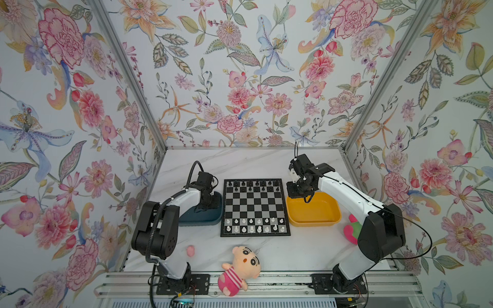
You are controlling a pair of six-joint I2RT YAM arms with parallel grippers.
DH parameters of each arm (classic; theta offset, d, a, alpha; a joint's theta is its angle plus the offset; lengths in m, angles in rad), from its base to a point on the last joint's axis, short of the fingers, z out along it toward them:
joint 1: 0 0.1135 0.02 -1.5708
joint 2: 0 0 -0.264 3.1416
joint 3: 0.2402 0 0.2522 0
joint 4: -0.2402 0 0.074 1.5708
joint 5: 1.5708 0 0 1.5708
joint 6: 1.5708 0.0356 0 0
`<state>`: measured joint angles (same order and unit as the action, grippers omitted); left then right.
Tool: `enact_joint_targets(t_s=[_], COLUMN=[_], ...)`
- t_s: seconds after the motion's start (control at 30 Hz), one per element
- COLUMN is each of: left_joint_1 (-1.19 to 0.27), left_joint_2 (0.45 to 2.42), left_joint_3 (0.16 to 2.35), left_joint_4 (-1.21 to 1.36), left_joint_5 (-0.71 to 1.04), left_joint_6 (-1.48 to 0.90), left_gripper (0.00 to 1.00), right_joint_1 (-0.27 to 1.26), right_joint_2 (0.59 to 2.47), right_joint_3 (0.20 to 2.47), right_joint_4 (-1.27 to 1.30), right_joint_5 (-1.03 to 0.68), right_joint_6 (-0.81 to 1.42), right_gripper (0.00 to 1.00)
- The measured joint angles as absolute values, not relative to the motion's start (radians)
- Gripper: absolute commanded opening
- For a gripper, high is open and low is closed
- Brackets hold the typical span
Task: Set up the chess pieces on the board
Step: 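Lower the left gripper and close it on the black pawn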
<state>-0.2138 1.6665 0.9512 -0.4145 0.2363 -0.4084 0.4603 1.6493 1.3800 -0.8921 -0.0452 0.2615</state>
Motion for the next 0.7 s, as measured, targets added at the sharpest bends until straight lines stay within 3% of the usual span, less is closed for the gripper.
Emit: enact_joint_targets(t_s=[0.7], left_joint_1=[-0.214], left_joint_2=[1.684], left_joint_3=[0.979], left_joint_4=[-0.4], left_joint_5=[0.236], left_joint_6=[-0.408], left_gripper=[0.22], right_joint_1=[0.457], right_joint_2=[1.628], right_joint_3=[1.352], right_joint_4=[-0.889], right_joint_5=[-0.045], right_joint_6=[0.269], right_gripper=[0.28])
